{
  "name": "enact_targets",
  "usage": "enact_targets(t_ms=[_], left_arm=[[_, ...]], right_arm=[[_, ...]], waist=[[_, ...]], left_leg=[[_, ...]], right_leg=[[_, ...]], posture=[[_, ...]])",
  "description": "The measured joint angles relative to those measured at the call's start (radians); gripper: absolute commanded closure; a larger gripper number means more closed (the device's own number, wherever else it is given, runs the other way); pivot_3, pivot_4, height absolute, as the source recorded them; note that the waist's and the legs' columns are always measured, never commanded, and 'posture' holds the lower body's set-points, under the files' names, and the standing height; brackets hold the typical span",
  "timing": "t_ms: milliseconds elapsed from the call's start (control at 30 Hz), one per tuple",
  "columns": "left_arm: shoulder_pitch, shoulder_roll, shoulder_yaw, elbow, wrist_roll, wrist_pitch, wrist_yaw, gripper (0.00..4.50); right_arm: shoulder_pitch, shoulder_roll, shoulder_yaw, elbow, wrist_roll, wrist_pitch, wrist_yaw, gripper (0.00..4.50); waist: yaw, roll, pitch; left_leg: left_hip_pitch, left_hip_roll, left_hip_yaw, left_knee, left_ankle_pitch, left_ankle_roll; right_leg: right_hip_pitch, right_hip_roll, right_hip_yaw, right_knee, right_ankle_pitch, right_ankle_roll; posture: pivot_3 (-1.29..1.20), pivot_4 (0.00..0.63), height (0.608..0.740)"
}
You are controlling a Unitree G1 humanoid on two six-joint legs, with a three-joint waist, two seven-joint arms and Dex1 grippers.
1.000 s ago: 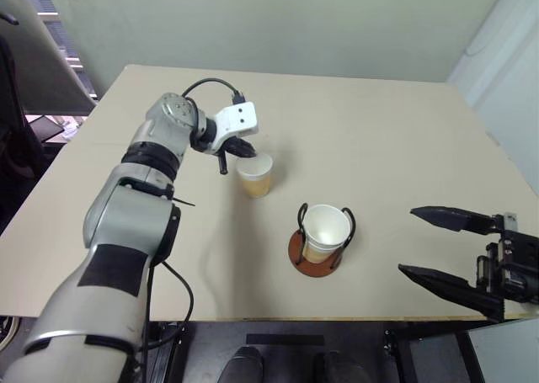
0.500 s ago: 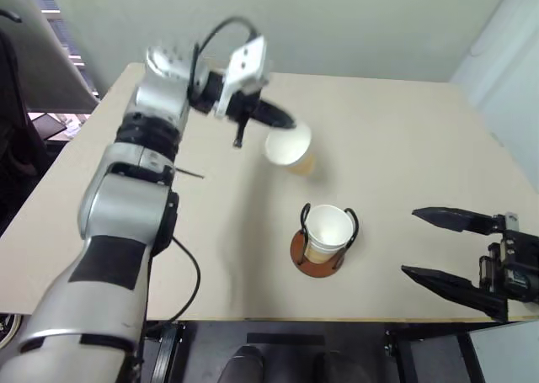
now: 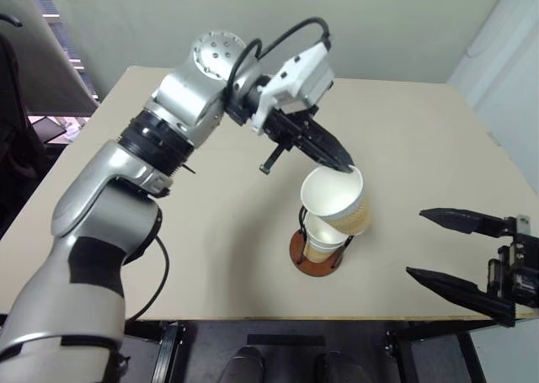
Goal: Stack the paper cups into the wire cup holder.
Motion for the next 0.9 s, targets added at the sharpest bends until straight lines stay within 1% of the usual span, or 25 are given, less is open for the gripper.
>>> enact_targets(t_ms=[167, 400, 767, 900], left_arm=[[-0.002, -0.024, -0.055, 0.071, 0.029, -0.048, 0.0, 4.47], [-0.02, -0.017, -0.116, 0.093, 0.038, -0.089, 0.0, 4.47], [-0.045, -0.006, -0.196, 0.094, 0.029, -0.137, 0.0, 4.47], [-0.046, -0.016, -0.202, 0.097, 0.039, -0.173, 0.0, 4.47]], right_arm=[[0.03, 0.009, -0.032, -0.022, 0.014, -0.002, -0.025, 0.38], [0.066, 0.023, -0.073, -0.041, 0.02, -0.007, -0.035, 0.38], [0.098, 0.031, -0.076, -0.058, 0.021, -0.024, -0.061, 0.38], [0.108, 0.033, -0.076, -0.07, 0.021, -0.033, -0.069, 0.38]], waist=[[0.0, 0.0, 0.0], [0.0, 0.0, 0.0], [0.0, 0.0, 0.0], [0.0, 0.0, 0.0]], left_leg=[[-0.001, 0.0, 0.0, 0.0, 0.0, 0.001], [-0.001, -0.001, 0.0, 0.0, -0.001, 0.001], [-0.002, -0.001, 0.001, 0.0, -0.001, 0.001], [-0.002, -0.001, 0.001, 0.0, -0.001, 0.001]], right_leg=[[0.0, -0.001, 0.0, -0.001, 0.0, 0.0], [0.0, -0.001, 0.0, -0.001, 0.0, 0.0], [0.0, -0.001, -0.001, -0.001, 0.0, 0.0], [0.0, -0.001, -0.001, -0.001, 0.0, 0.0]], posture=[[0.0, 0.15, 0.74], [0.0, 0.15, 0.74], [0.0, 0.15, 0.74], [0.0, 0.15, 0.74]])
